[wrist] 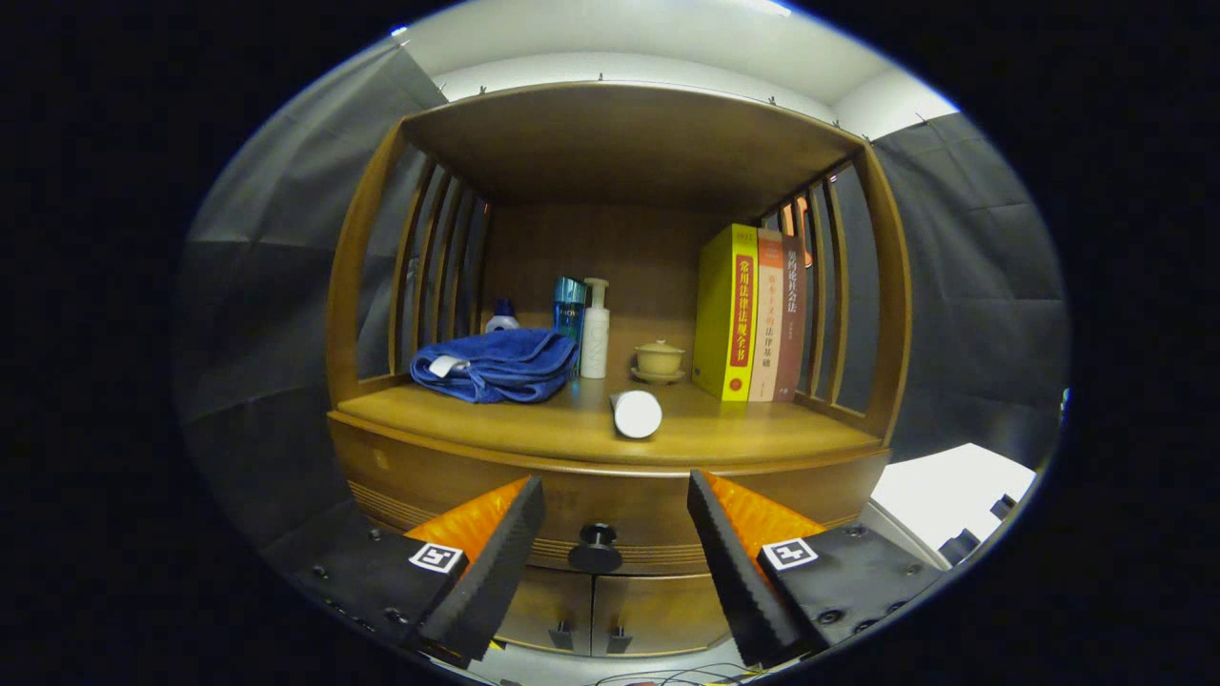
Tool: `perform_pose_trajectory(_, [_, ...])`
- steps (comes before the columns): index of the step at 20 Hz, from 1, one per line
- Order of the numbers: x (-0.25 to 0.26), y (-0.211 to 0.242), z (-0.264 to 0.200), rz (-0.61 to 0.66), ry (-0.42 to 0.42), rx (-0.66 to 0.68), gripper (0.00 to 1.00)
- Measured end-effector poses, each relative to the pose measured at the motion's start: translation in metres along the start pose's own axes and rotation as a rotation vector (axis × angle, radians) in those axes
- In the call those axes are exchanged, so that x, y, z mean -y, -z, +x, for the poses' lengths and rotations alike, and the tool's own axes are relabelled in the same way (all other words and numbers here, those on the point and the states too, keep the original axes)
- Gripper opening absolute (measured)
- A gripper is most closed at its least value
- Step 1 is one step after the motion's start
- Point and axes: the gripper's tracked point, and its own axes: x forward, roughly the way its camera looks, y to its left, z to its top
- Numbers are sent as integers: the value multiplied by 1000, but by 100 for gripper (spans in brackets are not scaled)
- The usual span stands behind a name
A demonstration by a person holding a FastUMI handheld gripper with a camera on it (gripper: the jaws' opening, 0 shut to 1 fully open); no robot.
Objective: Pull open the drawer, take out the items inside it, and place them on the countertop above the cabinet.
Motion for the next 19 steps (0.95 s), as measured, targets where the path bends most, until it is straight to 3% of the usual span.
perform_pose_trajectory(7, [65,-64,-68,109,19,44,98])
perform_pose_trajectory(11, [98,-80,-81,113,52,59,98])
perform_pose_trajectory(19, [87,-95,-93,77,-2,67,98])
